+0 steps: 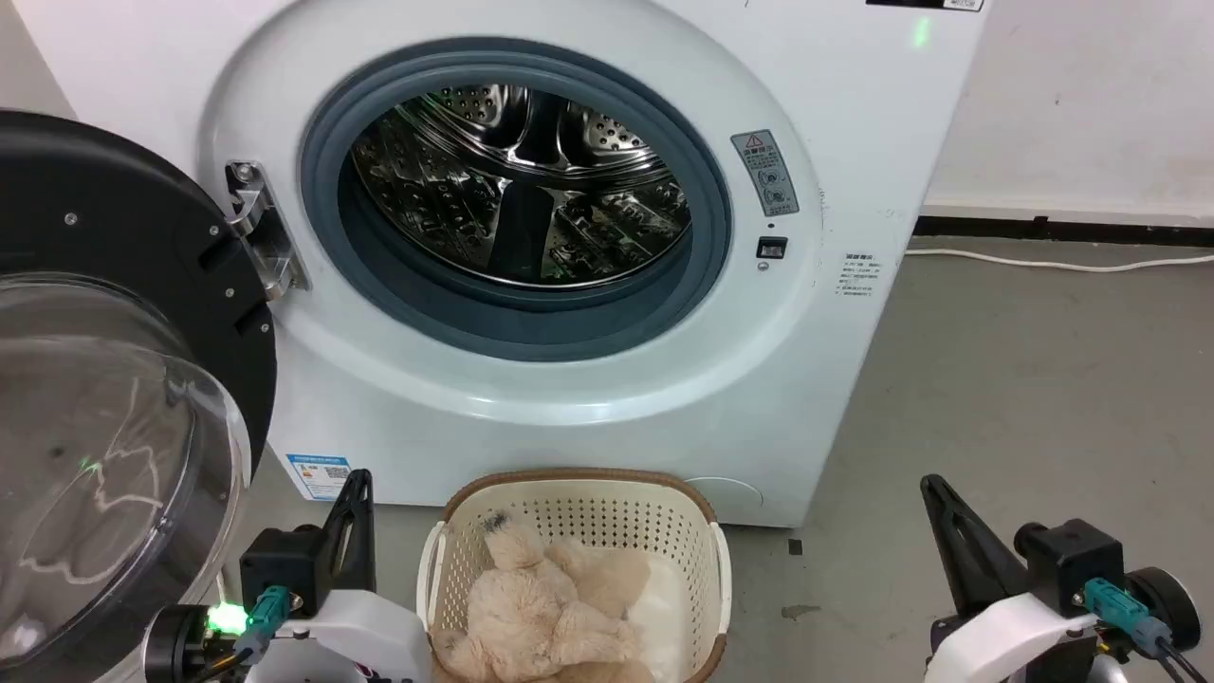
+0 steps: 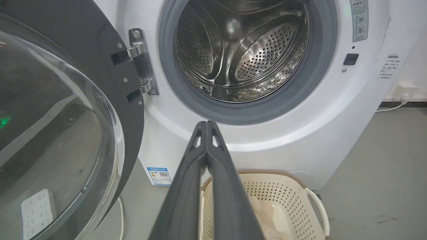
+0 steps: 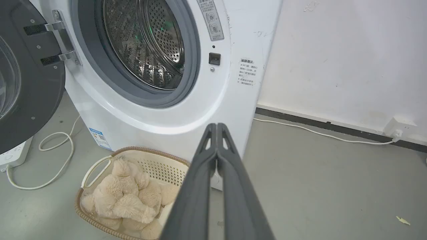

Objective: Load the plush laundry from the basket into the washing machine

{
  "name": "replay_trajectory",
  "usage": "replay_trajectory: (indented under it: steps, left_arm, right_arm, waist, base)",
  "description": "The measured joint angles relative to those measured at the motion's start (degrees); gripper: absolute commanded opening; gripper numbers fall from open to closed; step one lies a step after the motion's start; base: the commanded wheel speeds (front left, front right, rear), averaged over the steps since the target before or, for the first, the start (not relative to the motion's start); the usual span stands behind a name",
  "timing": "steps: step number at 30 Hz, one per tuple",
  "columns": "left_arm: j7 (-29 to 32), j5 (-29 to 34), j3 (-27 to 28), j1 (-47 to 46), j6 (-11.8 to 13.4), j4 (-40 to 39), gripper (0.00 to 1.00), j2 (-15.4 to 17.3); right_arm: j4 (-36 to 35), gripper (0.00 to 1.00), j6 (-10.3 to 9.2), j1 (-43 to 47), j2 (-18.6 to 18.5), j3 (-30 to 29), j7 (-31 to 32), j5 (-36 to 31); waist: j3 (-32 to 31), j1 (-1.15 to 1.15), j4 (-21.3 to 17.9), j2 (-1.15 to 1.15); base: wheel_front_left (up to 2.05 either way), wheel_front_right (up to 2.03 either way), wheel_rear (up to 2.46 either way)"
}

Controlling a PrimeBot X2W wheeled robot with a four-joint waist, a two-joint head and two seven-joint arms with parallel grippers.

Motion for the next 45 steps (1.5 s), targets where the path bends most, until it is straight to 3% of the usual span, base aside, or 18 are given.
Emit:
replay_trajectory:
  steps: [45]
  left_arm:
    - [0.0, 0.0, 0.0, 0.0, 0.0, 0.0, 0.0, 0.0]
  right_arm:
    - [0.0, 0.0, 0.0, 0.0, 0.0, 0.0, 0.0, 0.0]
  waist:
    - [0.0, 0.0, 0.0, 0.0]
  base:
    - [0.0, 0.0, 0.0]
